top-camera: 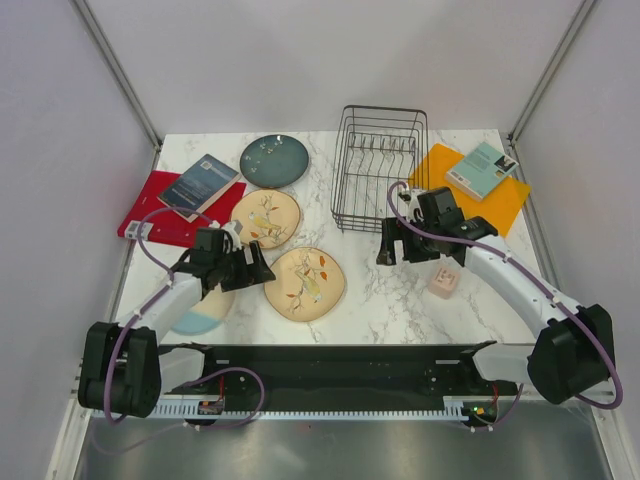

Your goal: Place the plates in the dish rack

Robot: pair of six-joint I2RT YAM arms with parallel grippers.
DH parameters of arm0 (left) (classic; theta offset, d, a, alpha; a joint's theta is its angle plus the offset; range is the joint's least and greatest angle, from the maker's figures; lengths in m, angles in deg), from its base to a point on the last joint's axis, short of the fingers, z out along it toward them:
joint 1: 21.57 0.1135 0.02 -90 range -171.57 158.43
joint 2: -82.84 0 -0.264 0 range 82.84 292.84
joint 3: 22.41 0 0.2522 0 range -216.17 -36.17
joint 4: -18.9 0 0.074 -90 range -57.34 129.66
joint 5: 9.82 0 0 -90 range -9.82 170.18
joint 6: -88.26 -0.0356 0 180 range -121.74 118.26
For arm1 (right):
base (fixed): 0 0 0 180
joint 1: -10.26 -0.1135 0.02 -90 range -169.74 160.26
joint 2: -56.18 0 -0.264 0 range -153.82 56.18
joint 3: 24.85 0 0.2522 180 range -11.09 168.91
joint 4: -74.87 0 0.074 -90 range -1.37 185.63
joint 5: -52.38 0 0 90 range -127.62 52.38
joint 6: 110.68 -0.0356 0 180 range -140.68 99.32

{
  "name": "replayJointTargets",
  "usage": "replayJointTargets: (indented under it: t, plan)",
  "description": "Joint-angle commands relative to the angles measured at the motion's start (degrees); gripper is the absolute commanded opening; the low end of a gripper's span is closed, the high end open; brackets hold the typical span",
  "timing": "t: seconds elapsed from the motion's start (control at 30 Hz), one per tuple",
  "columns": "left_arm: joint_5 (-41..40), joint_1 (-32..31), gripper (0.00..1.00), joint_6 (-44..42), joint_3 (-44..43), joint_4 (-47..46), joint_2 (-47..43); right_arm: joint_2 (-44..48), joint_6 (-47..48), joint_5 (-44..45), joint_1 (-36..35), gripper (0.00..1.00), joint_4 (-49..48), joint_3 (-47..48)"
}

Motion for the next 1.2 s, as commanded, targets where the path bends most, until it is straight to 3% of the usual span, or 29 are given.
replayJointTargets:
  t: [0.0, 0.07, 0.1, 0.23, 0.6, 0.73, 0.97, 1.07, 1.1, 1.17]
  plan:
    - [0.05, 0.34, 0.91, 1.11, 0.58, -2.73, 1.52, 1.64, -6.05, -6.9, 0.81, 0.98, -12.17, -3.89]
    - [0.4, 0.34, 0.9, 1.46, 0.66, -3.09, 1.97, 2.69, -12.12, -12.68, 2.83, 0.98, -20.17, -12.11]
    - [0.57, 0.34, 0.9, 1.55, 0.75, -3.17, 2.14, 2.61, -17.03, -17.67, 3.18, 0.98, -29.44, -14.61]
    - [0.66, 0.34, 0.89, 1.2, 0.93, -3.0, 1.79, 0.07, -20.06, -20.71, 2.84, 0.98, -40.85, -17.97]
    - [2.5, 0.34, 0.83, 3.22, 1.63, -6.15, 6.45, -6.35, -19.27, -23.79, -0.5, 0.91, -49.82, -22.54]
    - [6.45, 0.16, 0.68, 3.66, 2.33, -8.01, 8.73, -8.63, -19.98, -23.35, -1.12, 0.91, -50.54, -23.68]
    - [12.34, -0.1, 0.49, 2.52, 1.28, -8.53, 12.16, -12.06, -23.23, -23.61, -1.38, 0.92, -57.64, -26.76]
    - [15.16, -0.28, 0.26, 2.25, 1.19, -9.5, 13.57, -10.93, -24.28, -22.13, -1.91, 0.93, -59.93, -29.48]
    - [15.25, -0.28, 0.13, 2.43, 1.28, -9.68, 13.66, -10.23, -24.46, -21.77, -1.91, 0.93, -60.03, -30.18]
    - [15.25, -0.28, 0.02, 1.91, 1.37, -9.77, 13.13, -9.17, -24.37, -21.59, -1.91, 0.93, -59.77, -30.72]
